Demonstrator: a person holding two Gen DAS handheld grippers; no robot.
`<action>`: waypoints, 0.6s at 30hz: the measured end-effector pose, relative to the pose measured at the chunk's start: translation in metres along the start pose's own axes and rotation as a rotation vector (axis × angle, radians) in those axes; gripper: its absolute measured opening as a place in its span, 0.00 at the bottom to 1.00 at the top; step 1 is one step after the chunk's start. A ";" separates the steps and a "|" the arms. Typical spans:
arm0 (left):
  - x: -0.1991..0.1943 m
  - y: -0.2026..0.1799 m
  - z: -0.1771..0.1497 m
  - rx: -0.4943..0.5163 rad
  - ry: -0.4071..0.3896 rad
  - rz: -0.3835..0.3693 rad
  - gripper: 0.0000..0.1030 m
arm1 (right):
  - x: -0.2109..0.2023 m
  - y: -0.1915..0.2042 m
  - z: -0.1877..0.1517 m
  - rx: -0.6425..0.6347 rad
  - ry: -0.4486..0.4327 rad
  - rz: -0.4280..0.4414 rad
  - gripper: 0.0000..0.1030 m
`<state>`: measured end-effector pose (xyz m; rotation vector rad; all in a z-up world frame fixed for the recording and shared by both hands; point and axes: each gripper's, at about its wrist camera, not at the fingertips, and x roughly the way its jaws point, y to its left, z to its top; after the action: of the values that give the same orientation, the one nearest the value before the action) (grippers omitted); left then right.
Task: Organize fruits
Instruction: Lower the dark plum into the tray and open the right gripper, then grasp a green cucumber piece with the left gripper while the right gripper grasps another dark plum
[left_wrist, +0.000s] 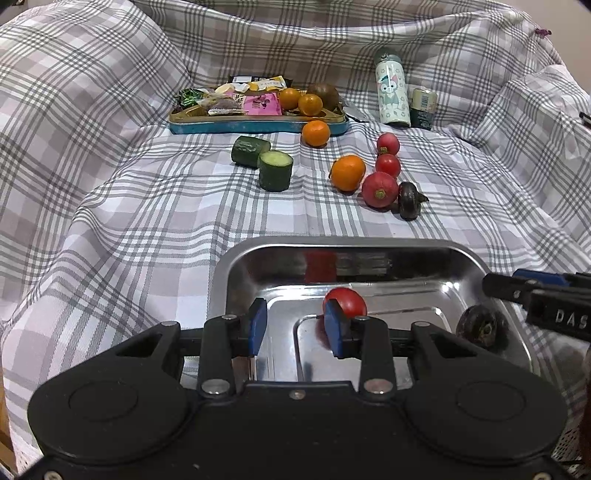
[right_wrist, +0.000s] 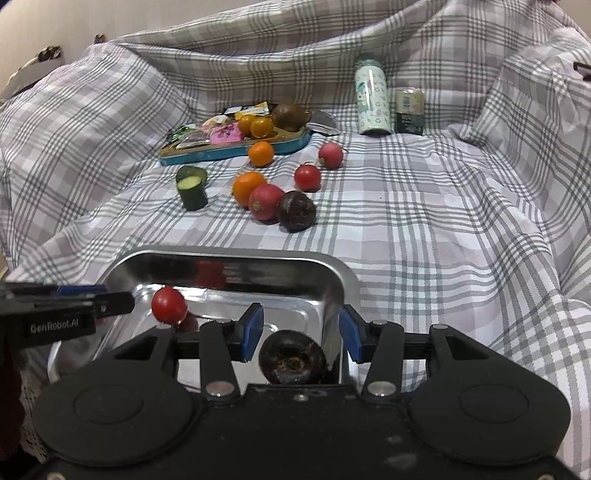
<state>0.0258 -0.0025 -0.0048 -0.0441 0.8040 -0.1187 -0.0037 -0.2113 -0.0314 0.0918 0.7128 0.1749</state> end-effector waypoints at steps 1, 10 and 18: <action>0.000 0.001 0.003 -0.008 0.001 0.000 0.42 | 0.000 -0.002 0.003 0.002 -0.002 -0.005 0.47; 0.007 0.005 0.041 0.012 -0.047 0.014 0.42 | 0.001 -0.025 0.046 -0.035 -0.110 -0.062 0.47; 0.033 0.002 0.073 0.057 -0.084 0.037 0.42 | 0.030 -0.037 0.078 -0.084 -0.146 -0.104 0.47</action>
<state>0.1013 -0.0046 0.0221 0.0196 0.7173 -0.1042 0.0742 -0.2439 0.0028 -0.0130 0.5627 0.0973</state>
